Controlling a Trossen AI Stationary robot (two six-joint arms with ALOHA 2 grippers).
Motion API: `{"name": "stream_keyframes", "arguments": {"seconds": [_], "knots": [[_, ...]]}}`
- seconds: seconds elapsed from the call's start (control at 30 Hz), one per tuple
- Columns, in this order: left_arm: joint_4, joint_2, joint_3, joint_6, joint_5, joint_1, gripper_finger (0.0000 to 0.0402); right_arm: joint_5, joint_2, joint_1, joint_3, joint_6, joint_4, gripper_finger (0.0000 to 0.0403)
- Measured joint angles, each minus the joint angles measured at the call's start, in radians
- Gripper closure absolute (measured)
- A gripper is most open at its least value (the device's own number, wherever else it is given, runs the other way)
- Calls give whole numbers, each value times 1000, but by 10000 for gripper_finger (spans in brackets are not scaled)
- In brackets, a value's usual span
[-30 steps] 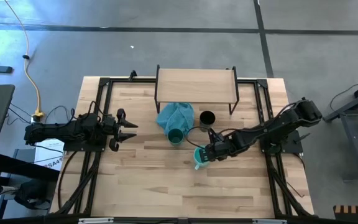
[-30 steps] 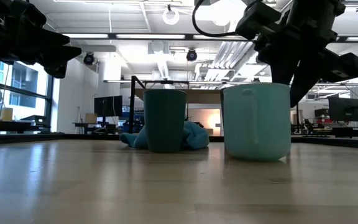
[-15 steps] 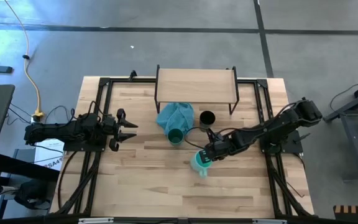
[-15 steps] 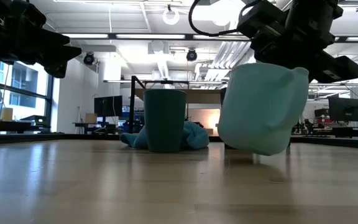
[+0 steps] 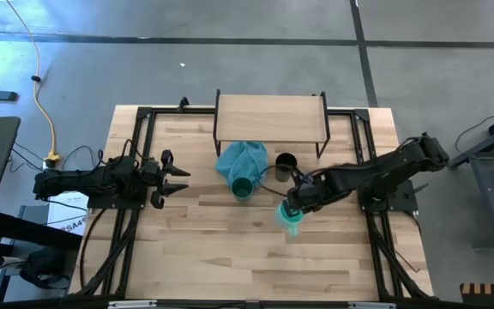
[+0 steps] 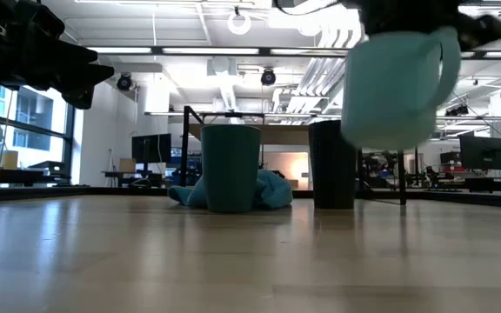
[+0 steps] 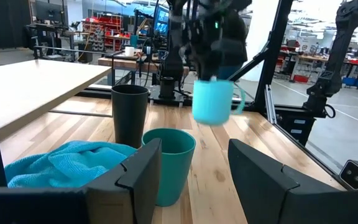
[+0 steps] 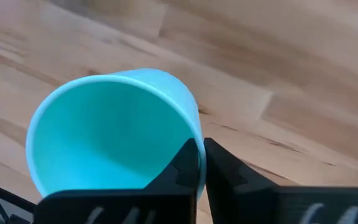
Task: Stack small to large cups/mugs on shelf
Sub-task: Put the blue cup on the shelf
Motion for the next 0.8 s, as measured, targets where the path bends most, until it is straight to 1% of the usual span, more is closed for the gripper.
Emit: {"name": "stream_keyframes", "arguments": {"seconds": [0.2,0.37,0.5,0.8], "knots": [[0,0,0,0,0,0,227,76,-1,-53,217,-24,-265,402],[0,0,0,0,0,0,227,132,-1,-118,355,-35,-441,403],[0,0,0,0,0,0,227,157,-4,-190,418,-113,-444,403],[0,0,0,0,-1,0,227,151,-6,-415,487,-319,-445,403]]}}
